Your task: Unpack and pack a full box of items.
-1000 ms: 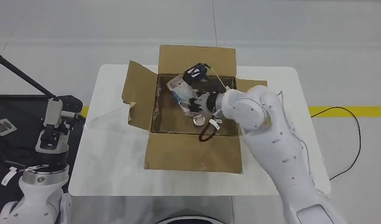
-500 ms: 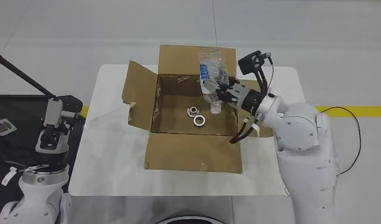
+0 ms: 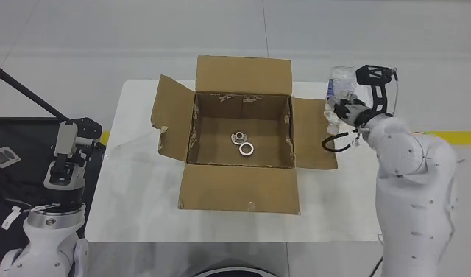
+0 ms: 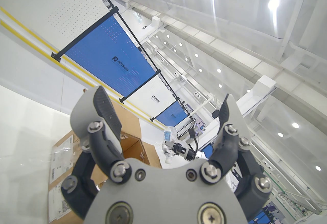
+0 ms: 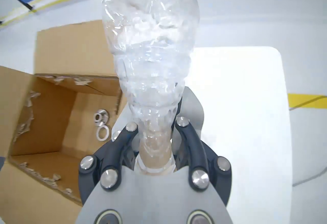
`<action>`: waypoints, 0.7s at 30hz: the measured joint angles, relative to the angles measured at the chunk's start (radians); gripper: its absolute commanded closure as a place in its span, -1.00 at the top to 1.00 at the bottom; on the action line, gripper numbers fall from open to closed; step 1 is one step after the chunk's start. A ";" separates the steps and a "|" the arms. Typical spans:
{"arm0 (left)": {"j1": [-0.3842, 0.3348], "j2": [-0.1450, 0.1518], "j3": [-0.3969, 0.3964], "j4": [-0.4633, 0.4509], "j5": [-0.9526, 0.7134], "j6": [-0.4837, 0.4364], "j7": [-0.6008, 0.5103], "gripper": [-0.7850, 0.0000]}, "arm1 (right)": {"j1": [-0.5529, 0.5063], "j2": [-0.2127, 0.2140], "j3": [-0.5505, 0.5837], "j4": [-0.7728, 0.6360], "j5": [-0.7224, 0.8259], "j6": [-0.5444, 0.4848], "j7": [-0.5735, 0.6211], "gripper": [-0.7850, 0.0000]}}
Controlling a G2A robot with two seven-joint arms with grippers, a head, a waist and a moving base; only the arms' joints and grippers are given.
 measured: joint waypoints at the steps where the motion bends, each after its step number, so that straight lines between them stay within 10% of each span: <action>1: 0.000 0.000 0.000 0.000 0.000 0.000 0.000 1.00 | 0.005 0.003 0.005 0.022 -0.028 0.003 0.022 -1.00; 21: 0.000 0.000 0.000 0.000 0.000 0.000 0.000 1.00 | 0.156 0.049 0.058 0.588 -0.110 -0.103 0.103 -1.00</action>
